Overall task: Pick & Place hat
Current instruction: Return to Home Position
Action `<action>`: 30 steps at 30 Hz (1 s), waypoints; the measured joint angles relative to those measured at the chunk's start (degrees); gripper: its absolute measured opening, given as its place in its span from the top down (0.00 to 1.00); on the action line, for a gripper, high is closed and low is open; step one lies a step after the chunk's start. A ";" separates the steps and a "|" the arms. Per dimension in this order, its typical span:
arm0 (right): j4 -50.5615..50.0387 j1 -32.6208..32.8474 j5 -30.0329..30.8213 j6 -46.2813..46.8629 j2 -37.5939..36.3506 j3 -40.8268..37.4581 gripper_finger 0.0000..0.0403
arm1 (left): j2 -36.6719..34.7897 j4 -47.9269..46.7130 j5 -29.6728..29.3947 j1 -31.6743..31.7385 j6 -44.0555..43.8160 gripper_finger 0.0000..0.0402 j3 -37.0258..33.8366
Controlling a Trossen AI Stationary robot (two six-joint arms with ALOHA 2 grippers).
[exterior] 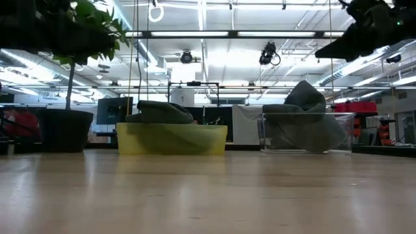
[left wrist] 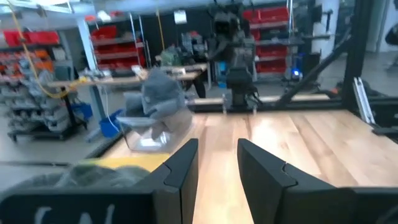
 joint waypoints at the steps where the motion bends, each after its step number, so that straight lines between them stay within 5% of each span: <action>1: 0.49 0.00 0.00 0.05 -1.26 -0.63 1.00 | -0.74 0.68 0.00 0.20 0.74 0.71 -0.48; 17: 11.50 0.00 -4.51 3.04 -16.51 -14.40 1.00 | -6.32 3.06 1.20 1.09 0.36 0.71 -4.89; 30: 17.66 -0.02 -4.04 2.58 -17.48 -19.74 0.99 | -6.19 1.41 0.70 1.06 0.41 0.71 -4.93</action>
